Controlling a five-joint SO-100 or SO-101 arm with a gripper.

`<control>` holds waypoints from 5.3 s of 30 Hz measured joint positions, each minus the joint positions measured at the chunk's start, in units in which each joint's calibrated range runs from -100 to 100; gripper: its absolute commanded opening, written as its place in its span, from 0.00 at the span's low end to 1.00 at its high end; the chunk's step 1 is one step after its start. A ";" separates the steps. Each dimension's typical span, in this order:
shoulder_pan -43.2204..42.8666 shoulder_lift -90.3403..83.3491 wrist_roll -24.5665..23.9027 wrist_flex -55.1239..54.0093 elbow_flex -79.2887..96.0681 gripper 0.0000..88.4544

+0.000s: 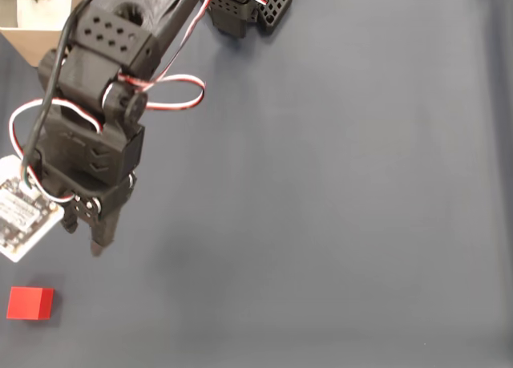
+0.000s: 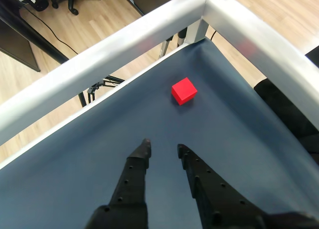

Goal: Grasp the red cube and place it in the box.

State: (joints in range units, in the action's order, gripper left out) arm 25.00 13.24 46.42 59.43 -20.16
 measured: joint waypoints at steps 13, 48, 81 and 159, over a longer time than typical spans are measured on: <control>2.00 11.72 -0.10 -4.30 -10.31 0.40; 6.75 30.31 1.81 -12.89 -27.85 0.47; 6.75 39.08 3.13 -19.25 -34.63 0.53; 6.31 45.33 1.90 -22.75 -35.35 0.53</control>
State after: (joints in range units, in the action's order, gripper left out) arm 31.31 58.58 48.33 36.67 -55.52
